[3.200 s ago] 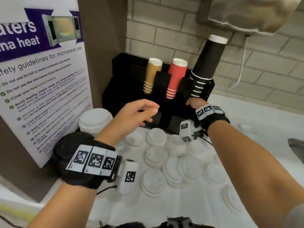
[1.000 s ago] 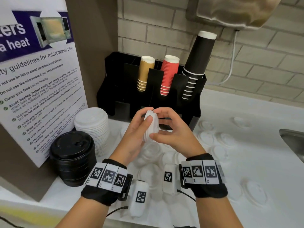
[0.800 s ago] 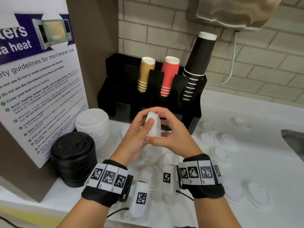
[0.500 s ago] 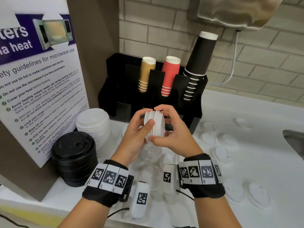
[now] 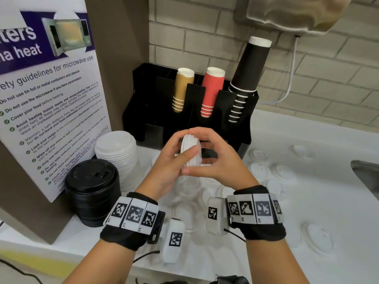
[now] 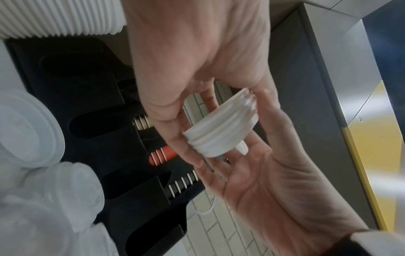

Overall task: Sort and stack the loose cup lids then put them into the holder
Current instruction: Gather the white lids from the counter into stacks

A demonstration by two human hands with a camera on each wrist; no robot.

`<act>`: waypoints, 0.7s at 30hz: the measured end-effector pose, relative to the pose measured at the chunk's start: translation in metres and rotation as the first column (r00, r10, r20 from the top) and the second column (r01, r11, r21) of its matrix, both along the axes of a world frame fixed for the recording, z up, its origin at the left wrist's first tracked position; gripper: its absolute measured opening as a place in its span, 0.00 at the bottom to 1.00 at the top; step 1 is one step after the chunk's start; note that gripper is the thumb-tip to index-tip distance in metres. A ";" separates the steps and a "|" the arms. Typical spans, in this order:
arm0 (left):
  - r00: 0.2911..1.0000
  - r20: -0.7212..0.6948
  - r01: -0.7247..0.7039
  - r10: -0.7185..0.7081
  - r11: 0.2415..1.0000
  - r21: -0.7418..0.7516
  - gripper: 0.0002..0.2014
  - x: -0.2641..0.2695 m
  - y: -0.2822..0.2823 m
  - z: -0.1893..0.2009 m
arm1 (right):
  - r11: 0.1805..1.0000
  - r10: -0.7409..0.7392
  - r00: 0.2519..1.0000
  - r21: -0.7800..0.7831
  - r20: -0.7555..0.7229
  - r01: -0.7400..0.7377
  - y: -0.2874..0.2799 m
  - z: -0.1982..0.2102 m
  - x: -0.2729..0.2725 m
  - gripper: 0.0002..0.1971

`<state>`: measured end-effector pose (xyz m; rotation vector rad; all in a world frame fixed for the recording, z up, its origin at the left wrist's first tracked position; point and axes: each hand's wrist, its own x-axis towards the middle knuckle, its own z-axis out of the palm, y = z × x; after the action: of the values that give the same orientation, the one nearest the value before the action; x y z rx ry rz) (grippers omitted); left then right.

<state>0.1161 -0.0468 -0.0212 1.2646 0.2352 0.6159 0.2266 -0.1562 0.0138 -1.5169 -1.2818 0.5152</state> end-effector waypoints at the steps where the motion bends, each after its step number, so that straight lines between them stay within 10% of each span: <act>1: 1.000 0.009 -0.012 0.012 1.000 -0.012 0.22 -0.001 0.003 0.001 | 0.999 -0.014 1.000 -0.030 -0.018 0.013 -0.001 0.002 0.004 0.40; 5: 0.987 0.049 -0.152 0.155 0.986 -0.062 0.16 -0.002 0.016 0.009 | 0.933 -0.064 0.975 -0.333 0.213 0.134 0.017 0.004 0.024 0.29; 8: 0.979 0.062 -0.191 0.197 0.978 -0.086 0.14 -0.002 0.022 0.012 | 0.735 0.256 0.810 -0.650 0.527 0.190 0.046 -0.013 0.022 0.31; 13: 0.974 0.062 -0.214 0.218 0.974 -0.072 0.18 -0.009 0.026 0.017 | 0.511 0.540 0.638 -0.816 0.548 0.269 0.069 -0.041 0.012 0.40; 21: 0.975 0.069 -0.201 0.213 0.968 -0.151 0.17 -0.022 0.028 0.016 | 0.532 0.502 0.675 -0.808 0.541 0.253 0.071 -0.040 0.019 0.33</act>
<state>0.0944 -0.0191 -0.0057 1.0800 0.3382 0.8158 0.2454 -0.0852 -0.0263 -2.6788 -1.9488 0.7327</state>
